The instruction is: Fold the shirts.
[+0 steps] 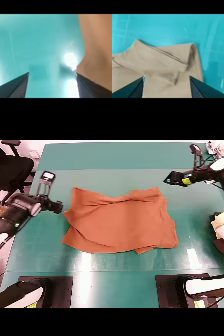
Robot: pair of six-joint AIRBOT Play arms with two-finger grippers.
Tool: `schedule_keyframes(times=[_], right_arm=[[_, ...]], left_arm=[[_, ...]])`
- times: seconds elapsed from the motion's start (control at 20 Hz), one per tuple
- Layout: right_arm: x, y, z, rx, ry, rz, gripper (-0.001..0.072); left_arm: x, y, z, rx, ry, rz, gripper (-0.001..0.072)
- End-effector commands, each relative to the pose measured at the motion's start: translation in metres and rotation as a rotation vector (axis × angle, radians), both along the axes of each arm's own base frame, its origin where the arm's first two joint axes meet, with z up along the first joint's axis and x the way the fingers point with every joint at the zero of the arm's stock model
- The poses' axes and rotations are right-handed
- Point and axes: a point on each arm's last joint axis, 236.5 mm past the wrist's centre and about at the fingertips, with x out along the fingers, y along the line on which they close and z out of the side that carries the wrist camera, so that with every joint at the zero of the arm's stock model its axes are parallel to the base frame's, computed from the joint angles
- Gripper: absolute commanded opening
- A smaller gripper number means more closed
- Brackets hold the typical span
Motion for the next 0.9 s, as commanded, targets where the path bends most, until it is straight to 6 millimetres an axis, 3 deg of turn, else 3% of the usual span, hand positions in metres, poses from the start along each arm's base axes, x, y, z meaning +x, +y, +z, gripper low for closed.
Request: schedule_keyframes(times=[0.0,0.05,0.2,0.35,0.45,0.6,0.75,0.85], right_arm=[[-0.033,-0.026,0.01,0.012,0.083,-0.002,0.0622],[-0.043,-0.032,0.016,0.015,0.095,-0.005,0.0622],[-0.068,-0.048,0.039,0.016,0.104,-0.017,0.0622],[-0.085,-0.057,0.057,0.009,0.094,-0.03,0.0619],[-0.096,-0.062,0.056,-0.011,0.059,-0.048,0.0619],[-0.134,-0.056,0.018,0.008,0.126,-0.035,0.0619],[-0.166,-0.046,-0.017,0.018,0.17,-0.045,0.0619],[-0.177,-0.039,-0.028,0.016,0.171,-0.052,0.0619]], left_arm=[[-0.045,0.018,-0.002,-0.167,0.153,0.108,0.0682],[-0.064,0.008,-0.008,-0.279,0.231,0.11,0.0651],[-0.13,-0.017,-0.051,-0.508,0.52,0.069,0.0655],[-0.156,-0.019,-0.085,-0.577,0.576,0.05,0.0655],[-0.162,-0.042,-0.088,-0.684,0.571,-0.037,0.0655],[-0.16,-0.061,-0.093,-0.769,0.58,-0.086,0.0655],[-0.148,-0.062,-0.112,-0.809,0.589,-0.045,0.0654],[-0.142,-0.061,-0.123,-0.821,0.587,-0.02,0.0653]])
